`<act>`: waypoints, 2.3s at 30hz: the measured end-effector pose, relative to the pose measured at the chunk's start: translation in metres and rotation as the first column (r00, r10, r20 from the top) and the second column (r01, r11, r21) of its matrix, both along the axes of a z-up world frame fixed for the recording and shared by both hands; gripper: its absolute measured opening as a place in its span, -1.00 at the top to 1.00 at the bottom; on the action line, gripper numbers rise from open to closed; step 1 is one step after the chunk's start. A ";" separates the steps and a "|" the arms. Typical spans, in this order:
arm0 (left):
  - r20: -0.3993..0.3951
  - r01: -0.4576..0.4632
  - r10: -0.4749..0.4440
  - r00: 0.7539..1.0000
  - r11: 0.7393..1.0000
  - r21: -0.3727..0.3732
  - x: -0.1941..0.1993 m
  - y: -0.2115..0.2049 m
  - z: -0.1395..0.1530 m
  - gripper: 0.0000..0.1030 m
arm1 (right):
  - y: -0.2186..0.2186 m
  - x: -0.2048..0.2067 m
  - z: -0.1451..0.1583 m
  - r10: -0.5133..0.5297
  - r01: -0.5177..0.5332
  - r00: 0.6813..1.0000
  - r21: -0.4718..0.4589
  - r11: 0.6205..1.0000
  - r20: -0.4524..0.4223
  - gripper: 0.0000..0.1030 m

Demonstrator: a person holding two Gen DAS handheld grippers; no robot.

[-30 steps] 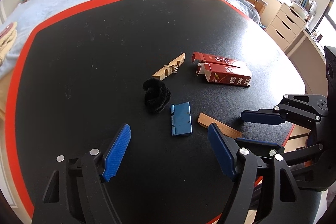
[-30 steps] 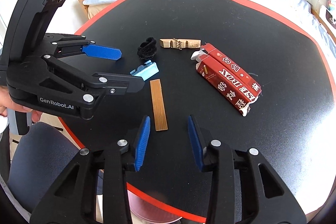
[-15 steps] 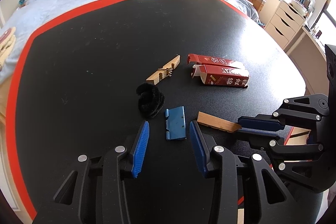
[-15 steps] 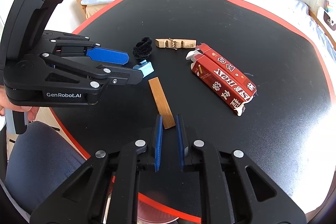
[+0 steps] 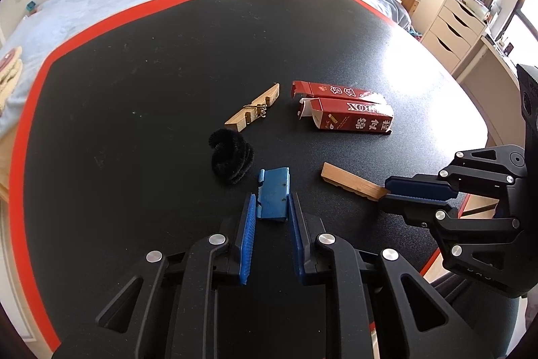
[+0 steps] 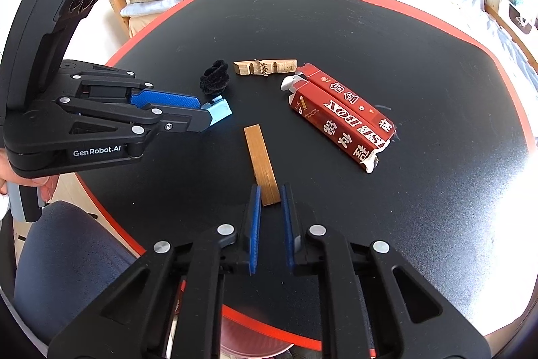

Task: Collect trash
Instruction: 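Carry the blue clip and wooden stick over the wastebasket and open both grippers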

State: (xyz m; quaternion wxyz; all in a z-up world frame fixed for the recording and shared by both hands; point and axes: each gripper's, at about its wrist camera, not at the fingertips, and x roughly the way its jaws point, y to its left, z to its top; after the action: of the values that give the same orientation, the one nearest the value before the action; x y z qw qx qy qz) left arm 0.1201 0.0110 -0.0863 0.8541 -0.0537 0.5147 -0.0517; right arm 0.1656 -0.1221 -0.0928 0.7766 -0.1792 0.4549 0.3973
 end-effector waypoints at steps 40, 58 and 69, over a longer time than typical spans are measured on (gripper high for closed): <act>0.057 0.208 -0.206 0.977 0.978 -0.034 -0.121 -0.093 0.056 0.64 | -0.124 -0.129 0.071 -0.111 0.111 0.994 0.070 0.991 0.006 0.78; 0.039 0.266 -0.265 0.964 0.963 -0.049 -0.147 -0.117 0.052 0.63 | -0.137 -0.154 0.059 -0.115 0.118 0.992 0.083 0.989 -0.045 0.78; 0.057 0.220 -0.217 0.974 0.975 -0.038 -0.145 -0.110 0.052 -0.77 | -0.144 -0.150 0.060 -0.169 0.169 0.986 0.072 0.983 -0.004 -0.80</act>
State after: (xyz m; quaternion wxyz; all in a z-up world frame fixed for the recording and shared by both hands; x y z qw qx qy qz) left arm -0.0246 -0.0990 -0.0347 0.8551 -0.0141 0.4935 -0.1580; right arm 0.0159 -0.2661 -0.0331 0.8138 -0.1120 0.4531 0.3461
